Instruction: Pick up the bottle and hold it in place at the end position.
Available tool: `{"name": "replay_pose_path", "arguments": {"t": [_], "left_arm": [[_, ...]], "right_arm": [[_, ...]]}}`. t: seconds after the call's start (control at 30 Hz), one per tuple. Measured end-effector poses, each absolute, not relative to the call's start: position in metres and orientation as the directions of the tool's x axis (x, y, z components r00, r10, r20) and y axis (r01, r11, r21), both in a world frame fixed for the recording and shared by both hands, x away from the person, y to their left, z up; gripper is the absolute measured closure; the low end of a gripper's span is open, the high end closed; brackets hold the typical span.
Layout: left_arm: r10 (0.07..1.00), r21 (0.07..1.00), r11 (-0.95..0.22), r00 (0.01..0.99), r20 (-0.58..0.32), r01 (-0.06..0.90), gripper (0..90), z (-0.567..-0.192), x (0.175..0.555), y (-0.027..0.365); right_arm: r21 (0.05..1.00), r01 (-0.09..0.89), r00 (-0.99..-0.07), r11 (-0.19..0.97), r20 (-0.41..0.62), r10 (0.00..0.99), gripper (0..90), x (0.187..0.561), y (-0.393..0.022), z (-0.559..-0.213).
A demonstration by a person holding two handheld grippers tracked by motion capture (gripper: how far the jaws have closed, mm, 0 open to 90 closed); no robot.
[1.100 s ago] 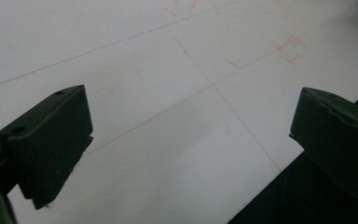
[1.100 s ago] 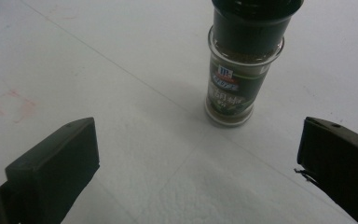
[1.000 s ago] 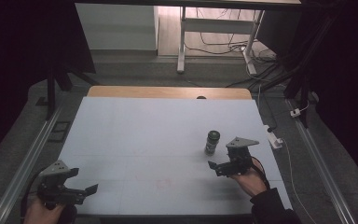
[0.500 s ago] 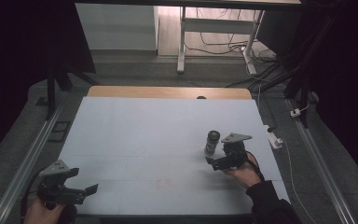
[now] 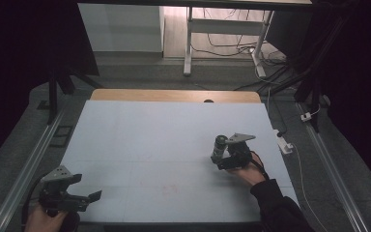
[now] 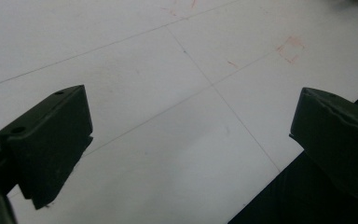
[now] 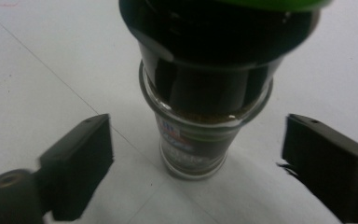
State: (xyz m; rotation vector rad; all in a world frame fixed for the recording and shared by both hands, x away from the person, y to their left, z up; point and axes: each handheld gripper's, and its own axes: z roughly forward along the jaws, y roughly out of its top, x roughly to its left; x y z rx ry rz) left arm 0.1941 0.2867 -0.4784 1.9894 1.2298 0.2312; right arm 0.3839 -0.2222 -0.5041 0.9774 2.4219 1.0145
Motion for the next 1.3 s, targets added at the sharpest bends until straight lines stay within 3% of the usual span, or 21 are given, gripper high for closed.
{"name": "replay_pose_path", "arguments": {"t": [0.5, 1.3], "left_arm": [[0.824, 0.688, -0.236, 0.517, -0.232, 0.686, 0.3, -0.478, 0.195, 0.287], [0.823, 0.688, -0.232, 0.515, -0.238, 0.688, 0.3, -0.479, 0.195, 0.287]], "right_arm": [[0.721, 0.409, -0.761, 0.560, -0.069, 0.645, 51.3, 0.392, -0.222, -0.506], [0.723, 0.442, -0.747, 0.532, -0.032, 0.664, 52.2, 0.391, -0.214, -0.490]]}}
